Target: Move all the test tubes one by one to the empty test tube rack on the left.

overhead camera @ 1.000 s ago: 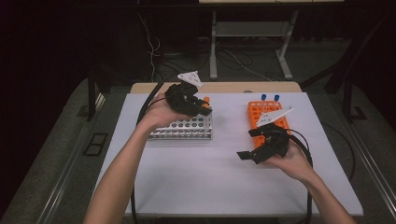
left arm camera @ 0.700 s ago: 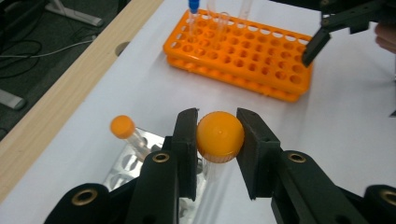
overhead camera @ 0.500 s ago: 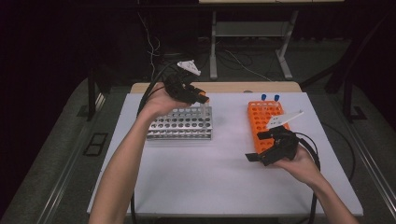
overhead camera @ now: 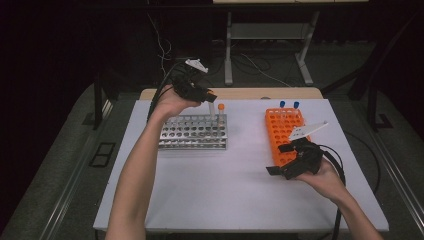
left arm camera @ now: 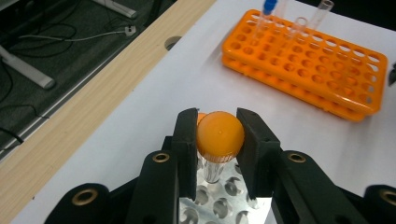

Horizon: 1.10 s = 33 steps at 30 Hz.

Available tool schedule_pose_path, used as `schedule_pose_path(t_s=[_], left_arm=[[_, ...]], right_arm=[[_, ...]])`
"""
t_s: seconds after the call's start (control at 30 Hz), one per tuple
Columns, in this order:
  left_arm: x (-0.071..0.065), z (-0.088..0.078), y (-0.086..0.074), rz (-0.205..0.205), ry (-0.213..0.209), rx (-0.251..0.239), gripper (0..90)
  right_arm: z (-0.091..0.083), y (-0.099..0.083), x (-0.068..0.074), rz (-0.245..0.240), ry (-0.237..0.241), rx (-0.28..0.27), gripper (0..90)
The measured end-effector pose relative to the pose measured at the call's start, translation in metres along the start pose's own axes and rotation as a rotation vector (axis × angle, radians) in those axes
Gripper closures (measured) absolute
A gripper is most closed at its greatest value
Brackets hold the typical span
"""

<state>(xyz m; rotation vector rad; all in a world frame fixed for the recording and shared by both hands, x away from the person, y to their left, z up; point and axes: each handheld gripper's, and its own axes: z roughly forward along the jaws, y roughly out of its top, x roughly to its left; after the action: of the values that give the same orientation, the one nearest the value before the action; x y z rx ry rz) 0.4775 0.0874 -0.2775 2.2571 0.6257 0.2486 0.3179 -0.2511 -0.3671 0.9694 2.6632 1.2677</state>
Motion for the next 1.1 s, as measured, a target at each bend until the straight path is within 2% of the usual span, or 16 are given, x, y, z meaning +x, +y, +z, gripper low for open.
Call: schedule_pose_path(t_s=[0.27, 0.53, 0.93, 1.1], left_arm=[[0.013, 0.011, -0.003, -0.04, 0.031, -0.012, 68.7], [0.019, 0.02, -0.007, -0.072, 0.026, -0.025, 68.6], [0.014, 0.023, -0.005, -0.058, 0.018, -0.021, 68.7], [0.013, 0.029, -0.006, -0.049, 0.006, 0.004, 68.7]], right_arm=[[-0.003, -0.005, -0.002, 0.012, 0.004, -0.007, 0.2], [-0.007, -0.012, -0.007, 0.025, 0.003, -0.015, 0.2], [-0.009, -0.014, -0.009, 0.031, 0.001, -0.024, 0.2], [-0.009, -0.015, -0.009, 0.034, -0.001, -0.025, 0.2]])
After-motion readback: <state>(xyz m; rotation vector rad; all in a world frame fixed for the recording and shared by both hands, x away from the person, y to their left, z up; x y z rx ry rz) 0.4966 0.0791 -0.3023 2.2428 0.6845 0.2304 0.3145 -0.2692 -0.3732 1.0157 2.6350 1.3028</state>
